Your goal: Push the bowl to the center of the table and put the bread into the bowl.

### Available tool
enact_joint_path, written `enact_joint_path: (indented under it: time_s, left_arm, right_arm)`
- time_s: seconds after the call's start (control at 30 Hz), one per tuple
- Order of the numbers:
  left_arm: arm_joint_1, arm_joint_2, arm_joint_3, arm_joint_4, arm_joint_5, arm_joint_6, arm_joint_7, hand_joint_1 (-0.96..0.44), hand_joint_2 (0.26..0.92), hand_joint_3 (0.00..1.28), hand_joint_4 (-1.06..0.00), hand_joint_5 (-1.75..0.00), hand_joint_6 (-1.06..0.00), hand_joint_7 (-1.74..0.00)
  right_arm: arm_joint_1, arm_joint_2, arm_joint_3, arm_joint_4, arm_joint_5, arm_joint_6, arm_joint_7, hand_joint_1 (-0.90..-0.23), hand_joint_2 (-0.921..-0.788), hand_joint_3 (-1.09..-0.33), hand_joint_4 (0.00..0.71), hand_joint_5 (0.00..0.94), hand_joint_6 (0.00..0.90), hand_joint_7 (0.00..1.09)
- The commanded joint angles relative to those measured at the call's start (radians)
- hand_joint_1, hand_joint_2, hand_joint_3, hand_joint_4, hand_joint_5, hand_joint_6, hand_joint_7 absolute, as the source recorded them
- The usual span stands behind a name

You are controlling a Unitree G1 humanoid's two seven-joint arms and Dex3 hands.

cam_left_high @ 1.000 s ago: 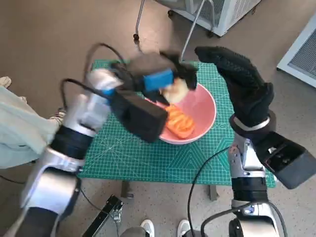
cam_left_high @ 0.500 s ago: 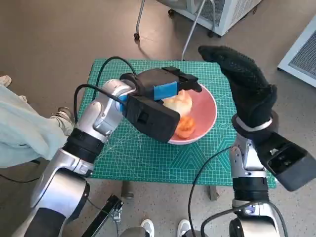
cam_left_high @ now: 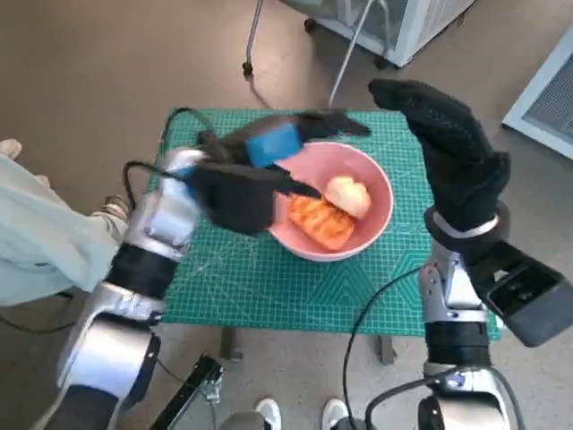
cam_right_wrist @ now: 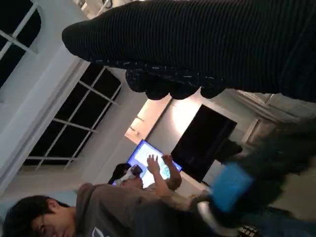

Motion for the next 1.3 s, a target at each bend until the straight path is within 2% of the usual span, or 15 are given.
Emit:
enact_joint_path:
  time_s: [0.03,0.17,0.3,0.43,0.53,0.67,0.83,1.07,1.3]
  left_arm:
    - [0.078,-0.043,0.115,-0.06,-0.139,-0.068,0.064,-0.25,0.886,0.03,-0.47,-0.1,-0.38,-0.47]
    - [0.153,-0.106,0.187,-0.148,-0.245,-0.081,0.125,-0.28,0.91,0.01,-0.49,-0.05,-0.41,-0.35]
    - [0.215,-0.158,0.213,-0.248,-0.301,-0.084,0.173,-0.28,0.919,0.04,-0.45,-0.01,-0.39,-0.27]
    - [0.261,-0.157,0.214,-0.357,-0.268,-0.057,0.227,-0.26,0.92,0.1,-0.41,0.0,-0.35,-0.25]
    - [0.287,-0.142,0.216,-0.426,-0.235,-0.027,0.257,-0.26,0.921,0.15,-0.4,0.0,-0.3,-0.32]
    - [0.31,-0.139,0.225,-0.484,-0.231,0.007,0.283,-0.27,0.921,0.19,-0.4,0.0,-0.22,-0.45]
    - [0.342,-0.144,0.236,-0.554,-0.217,0.034,0.327,-0.3,0.921,0.21,-0.4,0.0,-0.21,-0.49]
    - [0.374,-0.151,0.237,-0.63,-0.231,0.058,0.349,-0.31,0.921,0.22,-0.39,0.0,-0.22,-0.49]
    - [0.382,-0.157,0.238,-0.647,-0.248,0.05,0.346,-0.32,0.921,0.22,-0.39,0.0,-0.27,-0.39]
  right_arm:
    - [-0.002,-0.003,-0.01,0.007,-0.025,0.017,-0.036,-0.68,-0.921,-0.738,0.237,0.123,-0.001,0.82]
    - [-0.009,0.001,-0.012,-0.003,-0.046,0.034,-0.078,-0.664,-0.921,-0.741,0.235,0.118,-0.001,0.81]
    - [-0.015,0.003,-0.013,-0.01,-0.076,0.045,-0.122,-0.658,-0.921,-0.75,0.236,0.113,-0.001,0.82]
    - [-0.024,0.003,-0.009,-0.021,-0.11,0.056,-0.162,-0.653,-0.921,-0.755,0.243,0.113,-0.001,0.81]
    - [-0.03,0.0,-0.006,-0.032,-0.126,0.066,-0.182,-0.644,-0.921,-0.765,0.247,0.111,-0.001,0.81]
    - [-0.043,-0.006,-0.005,-0.034,-0.13,0.076,-0.19,-0.633,-0.921,-0.784,0.239,0.101,-0.001,0.8]
    - [-0.063,-0.013,-0.007,-0.03,-0.109,0.105,-0.182,-0.621,-0.921,-0.801,0.225,0.085,0.002,0.77]
    - [-0.071,-0.018,-0.009,-0.028,-0.1,0.128,-0.174,-0.607,-0.921,-0.808,0.216,0.074,0.002,0.78]
    - [-0.075,-0.022,-0.009,-0.026,-0.093,0.139,-0.167,-0.605,-0.921,-0.808,0.211,0.066,-0.001,0.78]
